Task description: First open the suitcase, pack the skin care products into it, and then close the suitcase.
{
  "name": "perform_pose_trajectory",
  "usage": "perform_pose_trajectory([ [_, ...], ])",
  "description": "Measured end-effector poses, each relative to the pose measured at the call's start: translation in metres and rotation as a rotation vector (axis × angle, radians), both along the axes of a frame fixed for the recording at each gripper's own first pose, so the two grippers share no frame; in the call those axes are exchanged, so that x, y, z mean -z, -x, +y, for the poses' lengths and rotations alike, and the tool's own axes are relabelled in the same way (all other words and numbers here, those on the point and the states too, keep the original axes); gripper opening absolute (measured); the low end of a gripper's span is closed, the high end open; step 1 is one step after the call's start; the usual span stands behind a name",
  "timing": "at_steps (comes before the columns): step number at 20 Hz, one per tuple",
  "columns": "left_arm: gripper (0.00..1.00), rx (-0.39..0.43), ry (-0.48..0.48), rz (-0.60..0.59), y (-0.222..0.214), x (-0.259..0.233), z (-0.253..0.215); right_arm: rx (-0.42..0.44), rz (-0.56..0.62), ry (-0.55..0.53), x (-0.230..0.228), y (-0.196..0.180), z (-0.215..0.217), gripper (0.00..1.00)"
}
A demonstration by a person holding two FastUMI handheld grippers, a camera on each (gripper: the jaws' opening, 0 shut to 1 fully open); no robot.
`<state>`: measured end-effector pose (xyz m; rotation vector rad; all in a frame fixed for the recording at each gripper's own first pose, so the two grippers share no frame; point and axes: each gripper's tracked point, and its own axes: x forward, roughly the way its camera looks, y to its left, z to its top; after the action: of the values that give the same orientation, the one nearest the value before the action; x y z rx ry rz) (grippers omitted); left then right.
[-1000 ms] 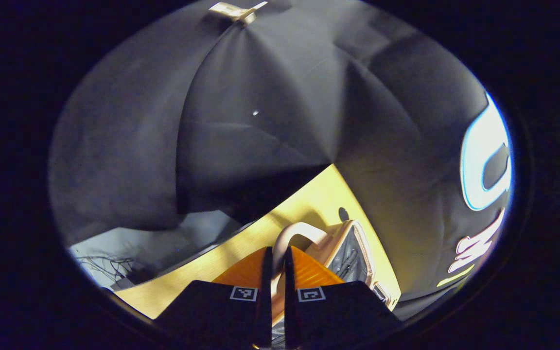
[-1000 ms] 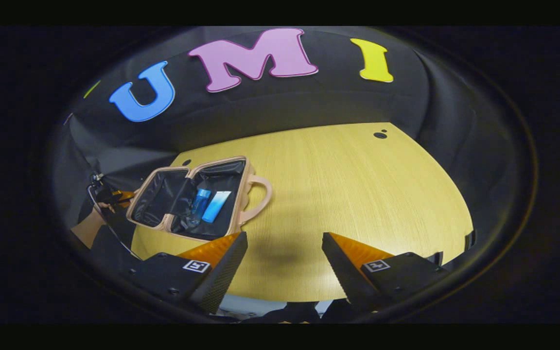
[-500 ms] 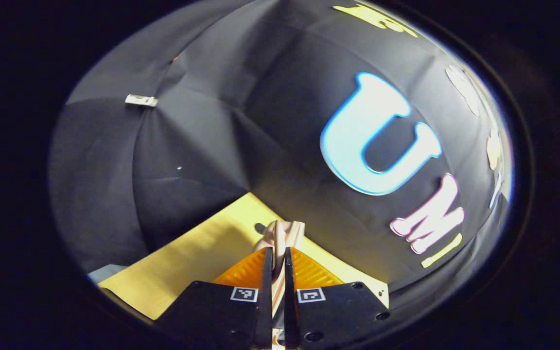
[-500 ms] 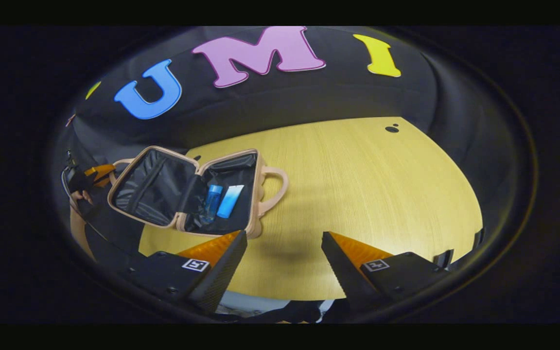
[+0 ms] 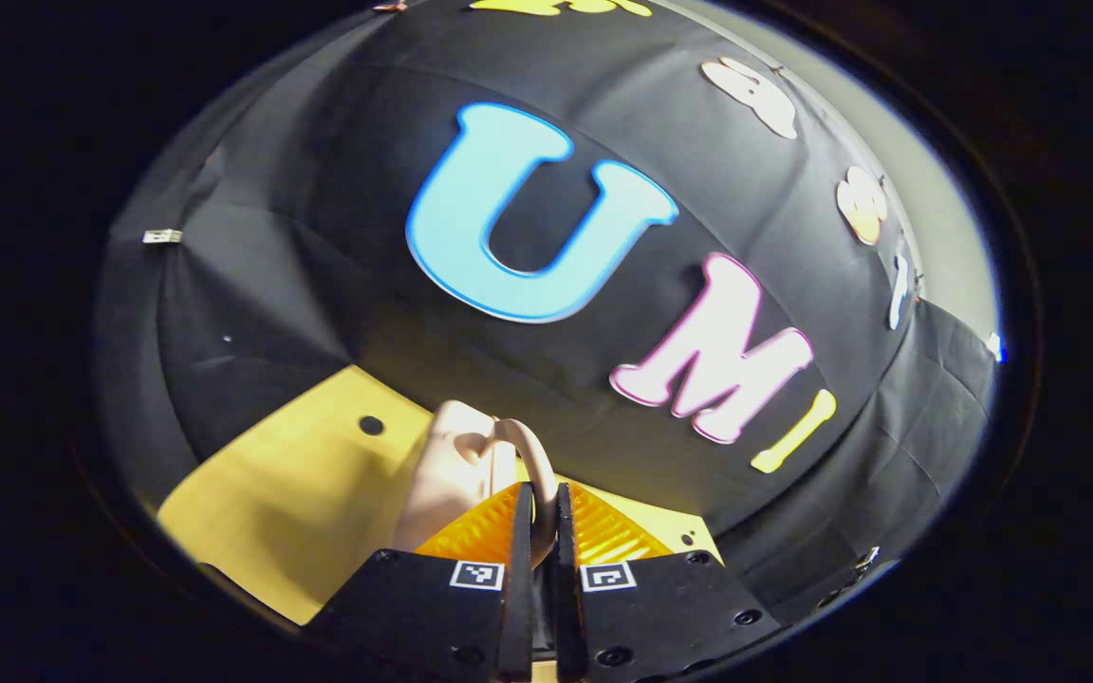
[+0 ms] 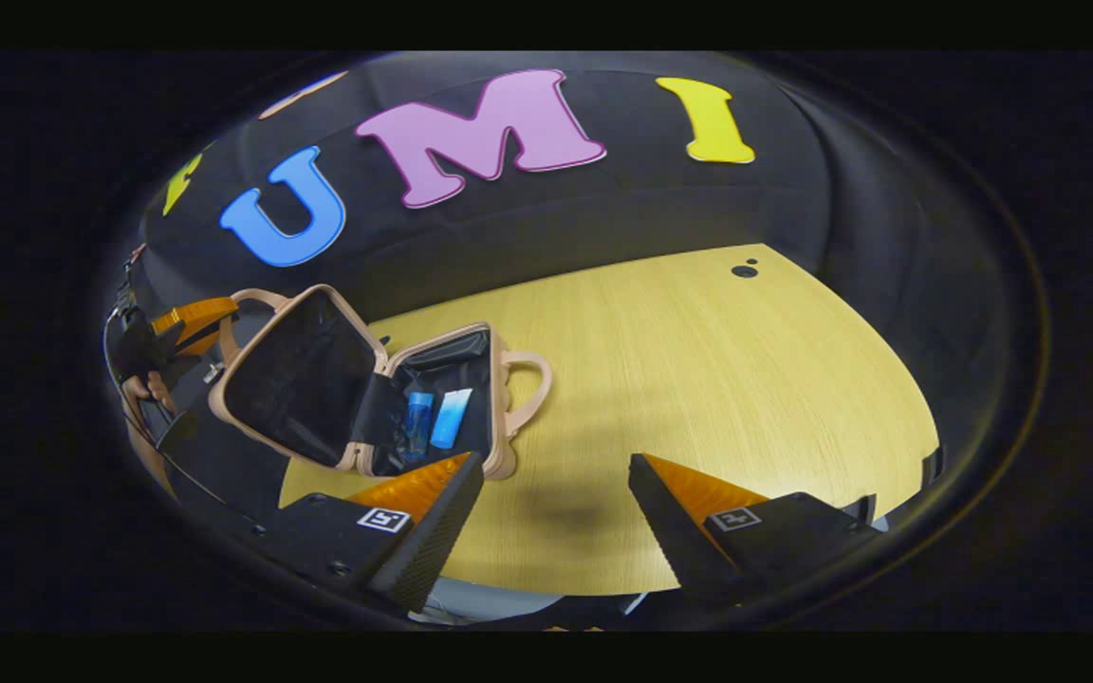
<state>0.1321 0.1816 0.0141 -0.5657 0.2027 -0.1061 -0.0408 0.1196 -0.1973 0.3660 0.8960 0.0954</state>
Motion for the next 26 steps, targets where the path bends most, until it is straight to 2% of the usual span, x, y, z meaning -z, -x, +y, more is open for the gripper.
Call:
perform_pose_trajectory([
  [4,0.16,0.143,0.080,0.036,-0.028,0.033,-0.093,0.002,-0.055,0.036,-0.015,-0.005,-0.032,0.98],
  [8,0.18,0.226,0.017,0.172,-0.050,0.107,-0.169,0.026,-0.108,0.052,-0.030,-0.014,-0.066,0.98],
  [11,0.19,0.228,-0.059,0.284,-0.063,0.163,-0.205,0.063,-0.117,0.015,-0.036,-0.025,-0.083,0.98],
  [14,0.19,0.234,-0.117,0.384,-0.064,0.206,-0.225,0.065,-0.129,0.001,-0.037,-0.032,-0.095,0.98],
  [18,0.22,0.187,-0.201,0.388,-0.067,0.192,-0.229,0.064,-0.130,-0.018,-0.037,-0.038,-0.108,0.98],
  [20,0.36,0.196,-0.213,0.344,-0.056,0.176,-0.241,0.064,-0.207,0.029,-0.051,-0.050,-0.123,0.98],
  [22,0.54,0.170,-0.307,0.237,-0.043,0.138,-0.235,0.059,-0.304,0.089,-0.069,-0.066,-0.141,0.98],
  [23,0.71,0.144,-0.366,0.170,-0.038,0.113,-0.232,0.057,-0.348,0.113,-0.077,-0.071,-0.149,0.97],
  [24,0.79,0.109,-0.419,0.102,-0.027,0.084,-0.229,0.051,-0.386,0.129,-0.087,-0.073,-0.153,0.97],
  [25,0.94,0.072,-0.456,0.029,-0.013,0.057,-0.225,0.042,-0.415,0.136,-0.095,-0.076,-0.155,0.97],
  [26,0.94,0.033,-0.475,-0.040,0.004,0.026,-0.226,0.031,-0.438,0.142,-0.101,-0.077,-0.156,0.97],
])
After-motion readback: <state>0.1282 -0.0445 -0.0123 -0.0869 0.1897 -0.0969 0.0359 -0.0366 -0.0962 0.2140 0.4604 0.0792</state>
